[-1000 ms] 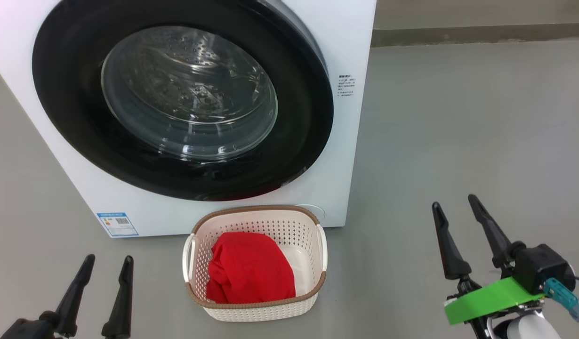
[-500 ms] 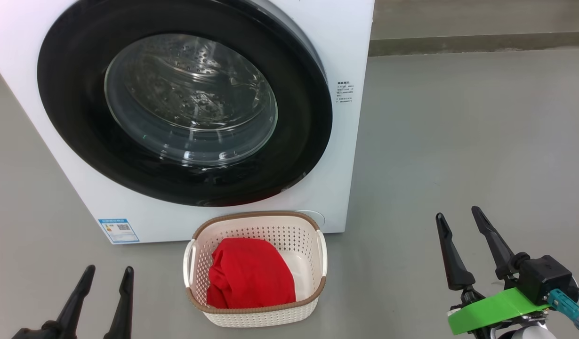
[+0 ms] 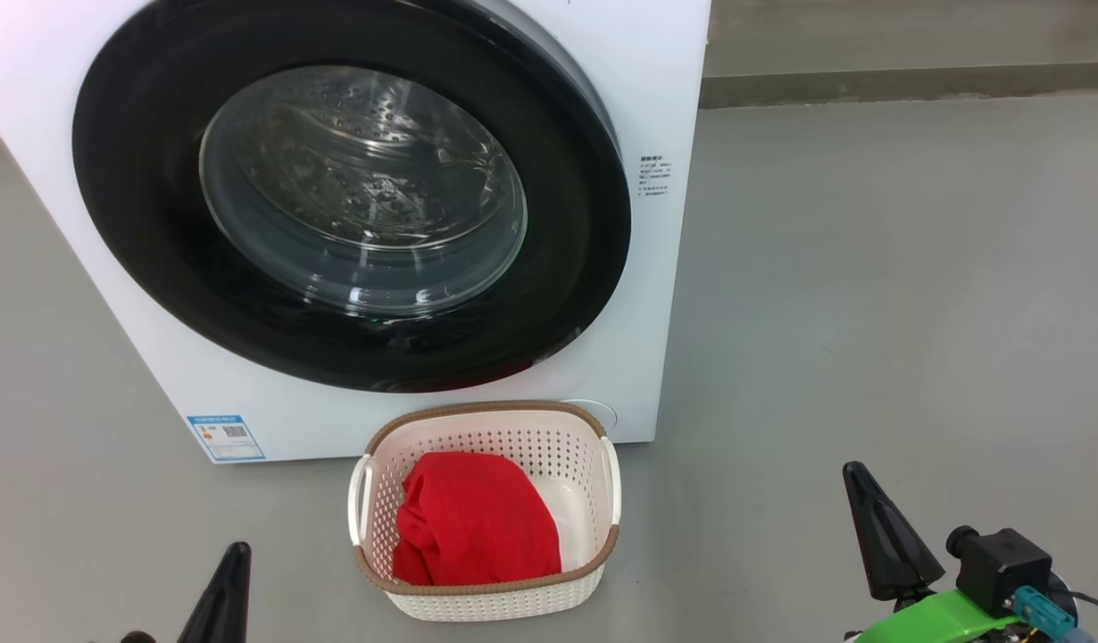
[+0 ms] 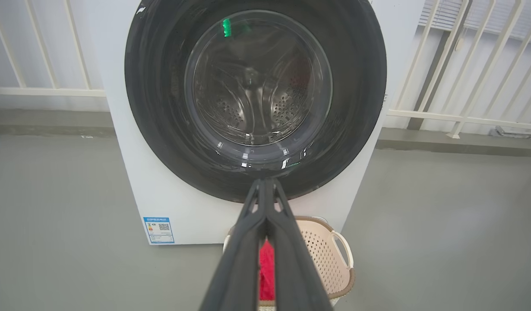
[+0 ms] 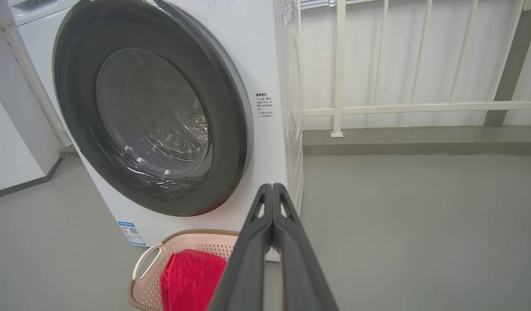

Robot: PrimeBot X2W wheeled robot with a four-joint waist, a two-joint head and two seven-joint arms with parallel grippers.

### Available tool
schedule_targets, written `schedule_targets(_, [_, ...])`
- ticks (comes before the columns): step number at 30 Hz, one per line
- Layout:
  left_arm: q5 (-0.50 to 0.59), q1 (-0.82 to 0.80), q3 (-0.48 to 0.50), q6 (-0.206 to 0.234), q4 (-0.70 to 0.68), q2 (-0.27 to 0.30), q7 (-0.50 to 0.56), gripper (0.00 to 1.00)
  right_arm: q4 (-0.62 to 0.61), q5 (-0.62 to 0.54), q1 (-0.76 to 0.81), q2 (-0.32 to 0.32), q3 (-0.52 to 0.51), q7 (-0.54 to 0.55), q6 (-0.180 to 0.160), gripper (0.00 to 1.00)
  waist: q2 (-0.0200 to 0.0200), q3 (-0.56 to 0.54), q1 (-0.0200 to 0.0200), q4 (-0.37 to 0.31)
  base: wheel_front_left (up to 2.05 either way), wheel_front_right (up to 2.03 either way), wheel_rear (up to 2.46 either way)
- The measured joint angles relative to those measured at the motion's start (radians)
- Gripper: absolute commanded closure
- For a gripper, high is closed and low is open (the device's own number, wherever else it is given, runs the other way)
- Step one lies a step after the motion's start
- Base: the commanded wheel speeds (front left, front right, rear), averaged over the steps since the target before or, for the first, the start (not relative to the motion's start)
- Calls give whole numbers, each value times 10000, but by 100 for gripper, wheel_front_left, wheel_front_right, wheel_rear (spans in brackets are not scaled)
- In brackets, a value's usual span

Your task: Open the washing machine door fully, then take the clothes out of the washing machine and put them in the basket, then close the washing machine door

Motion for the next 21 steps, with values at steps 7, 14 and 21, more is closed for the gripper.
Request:
schedule_targets(7, [-694,-8,25,0,27,-21,186,100,-4,773,-7,-4,-23,198,0,100,0,22,3,11,0,0,0])
schedule_targets(14, [-1398,-19,56,0,75,-84,395,100,6,1636,-15,-4,-61,372,0,100,0,74,2,22,0,0,0])
schedule_targets(21, [-2111,-59,96,0,125,-163,596,100,38,2405,-33,-6,-132,558,0,100,0,109,2,32,0,0,0])
